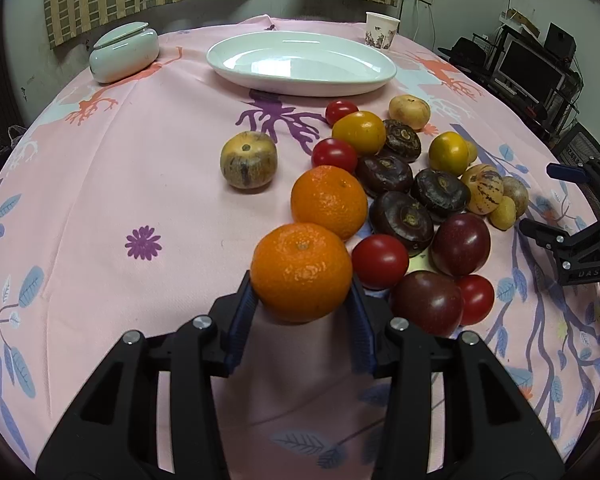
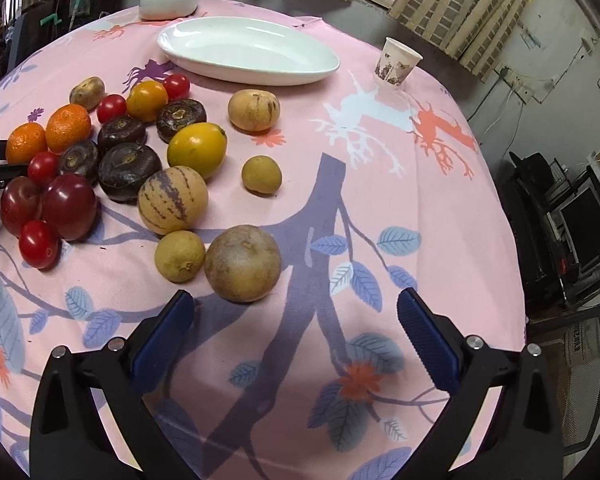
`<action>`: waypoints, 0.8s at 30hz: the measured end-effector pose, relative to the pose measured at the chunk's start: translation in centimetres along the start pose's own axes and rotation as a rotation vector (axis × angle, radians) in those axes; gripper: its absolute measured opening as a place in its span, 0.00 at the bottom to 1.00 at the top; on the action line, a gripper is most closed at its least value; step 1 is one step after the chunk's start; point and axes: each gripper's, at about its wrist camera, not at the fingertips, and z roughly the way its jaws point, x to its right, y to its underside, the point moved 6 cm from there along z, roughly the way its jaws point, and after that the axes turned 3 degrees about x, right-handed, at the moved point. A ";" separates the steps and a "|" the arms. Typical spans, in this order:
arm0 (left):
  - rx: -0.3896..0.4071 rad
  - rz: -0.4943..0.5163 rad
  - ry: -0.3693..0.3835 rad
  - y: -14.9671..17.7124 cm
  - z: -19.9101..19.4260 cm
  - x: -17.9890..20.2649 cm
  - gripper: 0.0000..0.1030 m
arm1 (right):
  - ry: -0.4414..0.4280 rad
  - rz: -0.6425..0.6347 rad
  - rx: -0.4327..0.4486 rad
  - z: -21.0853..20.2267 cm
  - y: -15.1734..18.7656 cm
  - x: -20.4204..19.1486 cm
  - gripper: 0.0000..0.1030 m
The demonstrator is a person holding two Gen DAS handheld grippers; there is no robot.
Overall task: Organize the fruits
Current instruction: 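Grasp the orange with the left gripper while the right gripper grasps a brown round fruit, then place the orange and brown fruit on the white plate with both grippers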
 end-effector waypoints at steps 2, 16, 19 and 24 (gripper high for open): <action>0.000 0.001 0.000 0.0 0.0 -0.1 0.44 | -0.018 -0.007 -0.012 0.9 -0.1 -0.2 0.89; 0.000 -0.005 0.006 0.1 0.0 -0.1 0.44 | -0.237 -0.006 0.008 1.6 -1.7 -1.5 0.39; 0.005 -0.018 0.019 0.1 -0.1 -0.2 0.44 | -0.258 0.040 0.005 1.3 -1.5 -1.0 0.39; 0.049 0.009 0.012 -0.1 -1.8 0.3 0.43 | -0.243 0.072 0.045 -1.1 -1.2 -0.2 0.39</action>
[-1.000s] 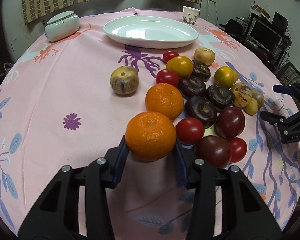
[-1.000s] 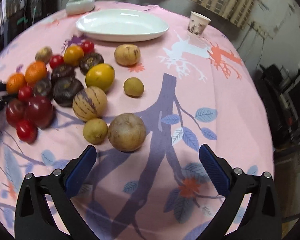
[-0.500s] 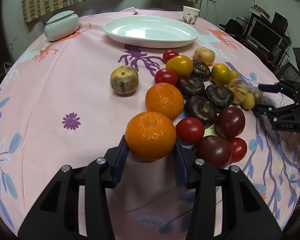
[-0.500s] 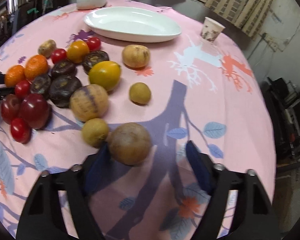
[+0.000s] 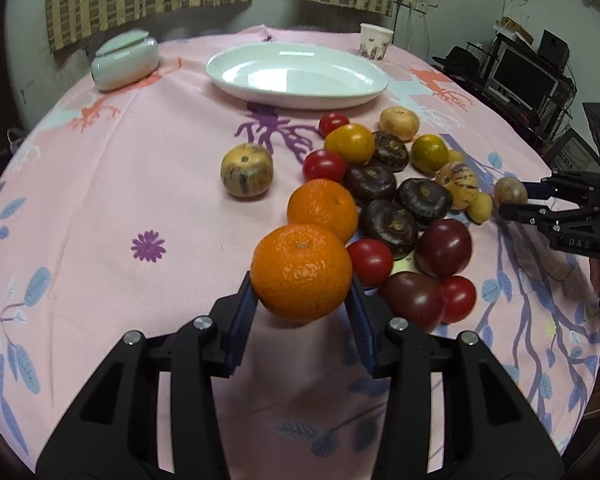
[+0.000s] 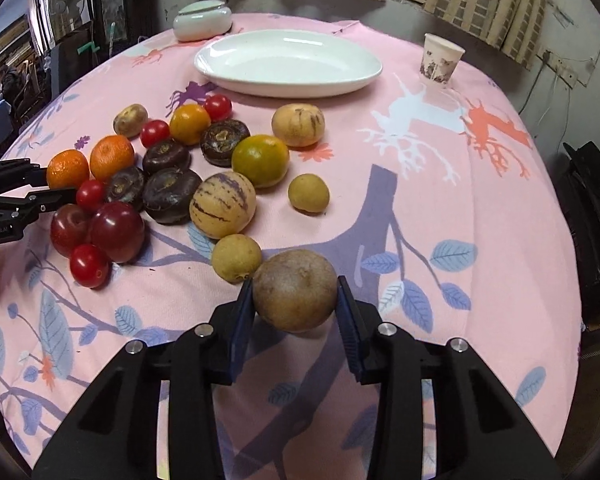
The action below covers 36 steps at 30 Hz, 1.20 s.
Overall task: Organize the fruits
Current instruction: 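Place the orange and brown fruit on the white plate with both grippers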
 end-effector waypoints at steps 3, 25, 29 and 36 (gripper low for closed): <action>0.048 0.034 -0.002 -1.1 -2.0 0.6 0.43 | 0.015 0.020 0.063 -2.3 -1.3 0.5 0.39; -0.049 0.067 -0.177 -21.5 14.3 -3.5 0.43 | 0.035 -0.005 0.045 13.8 -21.8 4.7 0.39; -0.085 0.037 -0.176 -21.8 17.4 -4.5 0.43 | 0.051 -0.001 -0.003 18.0 -22.8 5.4 0.39; -0.093 -0.011 -0.145 -22.3 17.9 -5.0 0.61 | 0.062 0.068 -0.016 19.4 -23.7 5.9 0.52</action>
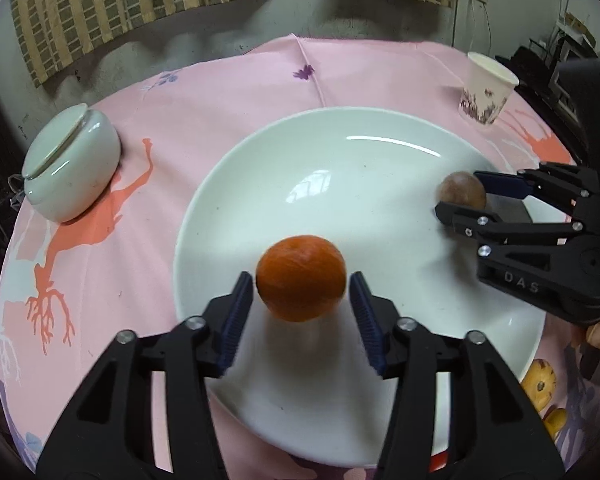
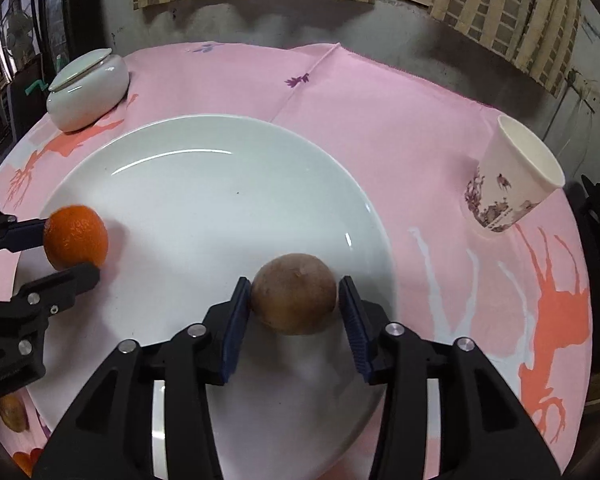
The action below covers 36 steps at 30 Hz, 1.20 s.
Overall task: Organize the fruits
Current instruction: 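Place the orange and brown fruit on the white plate with both grippers, then grasp a dark red tomato with the left gripper while the right gripper grasps another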
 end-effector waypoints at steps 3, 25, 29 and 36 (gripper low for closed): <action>0.046 -0.025 0.004 0.1 -2.9 -0.4 0.73 | -0.016 0.016 0.054 -3.7 0.4 -0.1 0.52; 0.127 0.039 0.150 20.5 -17.9 4.3 0.96 | -0.237 -0.054 0.217 -24.7 22.3 -6.3 0.99; 0.123 0.058 0.170 22.3 -18.4 4.5 0.96 | -0.244 -0.051 0.209 -24.7 23.5 -6.5 0.99; 0.071 0.041 0.159 23.9 -17.6 4.9 0.96 | -0.403 0.001 0.221 -23.8 24.6 -6.9 0.99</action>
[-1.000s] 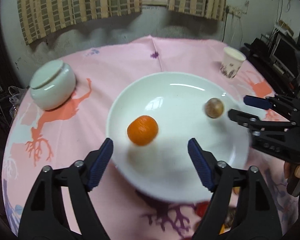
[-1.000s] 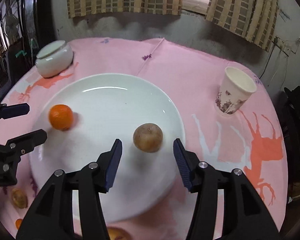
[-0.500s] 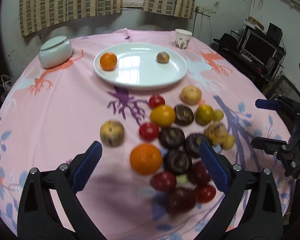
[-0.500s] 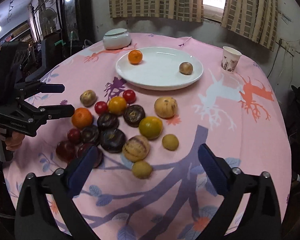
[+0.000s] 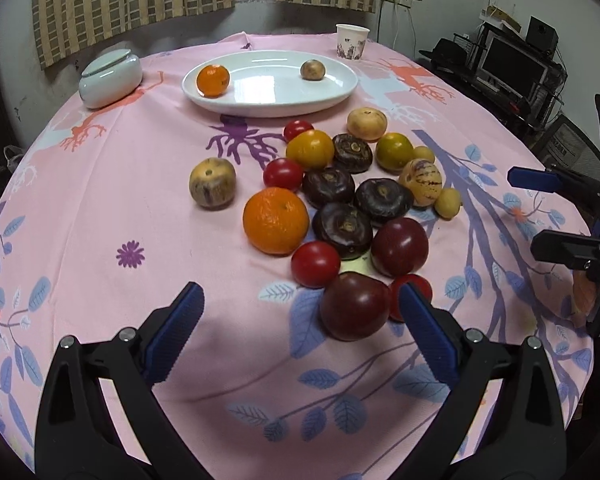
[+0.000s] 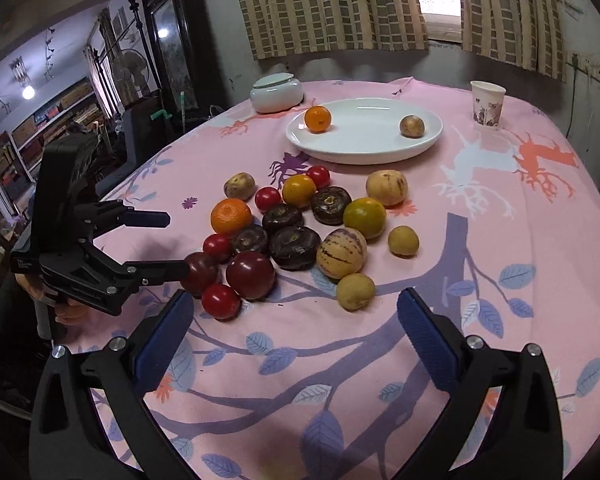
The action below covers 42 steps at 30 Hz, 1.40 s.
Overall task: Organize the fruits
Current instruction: 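Grasp a dark red tomato with the left gripper while the right gripper grasps another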
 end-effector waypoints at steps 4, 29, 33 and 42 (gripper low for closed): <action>-0.007 0.000 0.010 0.8 0.3 0.7 0.96 | -0.010 -0.034 0.004 0.1 0.3 -0.5 0.99; -0.047 0.147 0.053 1.5 2.6 3.7 0.40 | -0.080 -0.036 0.011 -0.3 0.8 -1.1 0.99; -0.037 0.114 0.063 1.3 2.2 3.0 0.39 | -0.076 -0.007 0.000 0.2 1.0 -0.5 0.99; 0.071 0.100 0.094 0.6 -1.4 1.3 0.39 | -0.014 0.028 -0.114 2.5 0.5 -2.4 0.99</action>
